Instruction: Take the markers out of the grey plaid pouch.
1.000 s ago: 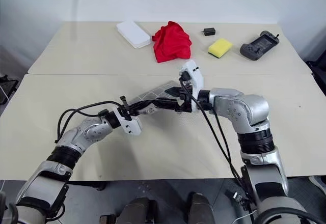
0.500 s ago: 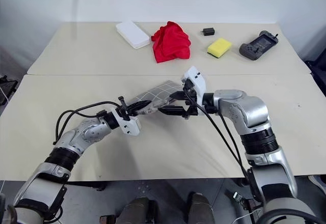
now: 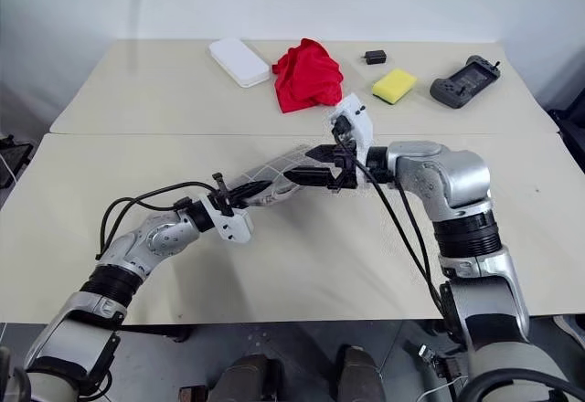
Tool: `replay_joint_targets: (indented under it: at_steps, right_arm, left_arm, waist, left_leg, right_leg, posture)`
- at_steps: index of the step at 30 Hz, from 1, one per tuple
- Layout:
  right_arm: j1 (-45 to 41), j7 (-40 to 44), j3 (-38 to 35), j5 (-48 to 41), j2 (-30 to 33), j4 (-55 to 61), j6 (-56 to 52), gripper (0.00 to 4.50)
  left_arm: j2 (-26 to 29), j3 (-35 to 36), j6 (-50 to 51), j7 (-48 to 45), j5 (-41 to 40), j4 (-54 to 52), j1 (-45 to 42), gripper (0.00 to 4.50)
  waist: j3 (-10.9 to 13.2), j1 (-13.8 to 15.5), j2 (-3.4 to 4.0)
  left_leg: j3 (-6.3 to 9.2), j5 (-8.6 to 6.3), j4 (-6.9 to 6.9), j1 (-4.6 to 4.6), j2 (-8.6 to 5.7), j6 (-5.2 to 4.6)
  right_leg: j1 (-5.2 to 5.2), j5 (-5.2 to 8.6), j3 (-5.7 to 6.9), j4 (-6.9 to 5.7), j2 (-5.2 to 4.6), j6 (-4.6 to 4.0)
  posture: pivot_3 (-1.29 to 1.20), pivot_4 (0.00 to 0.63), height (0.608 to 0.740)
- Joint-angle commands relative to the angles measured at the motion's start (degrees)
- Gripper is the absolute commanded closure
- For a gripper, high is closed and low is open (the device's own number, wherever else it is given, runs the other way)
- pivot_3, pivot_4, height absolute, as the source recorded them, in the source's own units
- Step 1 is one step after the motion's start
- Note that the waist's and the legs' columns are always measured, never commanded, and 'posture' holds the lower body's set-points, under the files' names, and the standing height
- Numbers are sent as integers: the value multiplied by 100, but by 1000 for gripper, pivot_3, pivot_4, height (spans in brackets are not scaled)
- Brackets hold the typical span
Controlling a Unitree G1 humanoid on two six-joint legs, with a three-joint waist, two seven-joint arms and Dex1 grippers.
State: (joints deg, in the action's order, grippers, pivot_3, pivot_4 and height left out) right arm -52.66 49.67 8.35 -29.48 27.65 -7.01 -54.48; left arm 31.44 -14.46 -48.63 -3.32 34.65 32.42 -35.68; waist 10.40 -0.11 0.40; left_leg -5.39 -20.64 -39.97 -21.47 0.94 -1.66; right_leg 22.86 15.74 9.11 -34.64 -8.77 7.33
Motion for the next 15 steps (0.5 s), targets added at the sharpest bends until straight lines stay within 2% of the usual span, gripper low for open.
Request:
replay_joint_targets:
  at_steps: [1,9,12,15]
  right_arm:
    - [-65,161,289,279,-11,85,318,40]
    - [-84,286,741,959,-51,-99,958,40]
    - [-105,338,780,1079,-115,-175,1123,663]
    - [-86,441,768,1148,-184,-138,1378,1608]
  left_arm:
    - [-59,-52,26,-4,-104,-25,-6,4500]
    - [-40,-52,10,-11,-138,-30,18,4500]
    - [-46,-55,11,-4,-136,-10,2,4500]
    - [-56,-45,24,-5,-156,-18,-2,4500]
  waist:
    - [0,3,0]
    - [0,-1,0]
    - [0,-2,0]
    - [0,-2,0]
  left_leg:
    - [0,0,0,0,0,0]
    - [0,0,0,-1,-1,0]
    - [0,0,0,0,-1,0]
    - [0,0,0,0,-1,0]
  right_leg:
    - [0,0,1,0,0,0]
    - [0,0,1,0,0,0]
    - [0,0,1,0,0,0]
    - [0,0,1,0,0,0]
  posture:
    - [0,150,740]
    - [0,150,740]
    - [0,150,740]
    - [0,150,740]
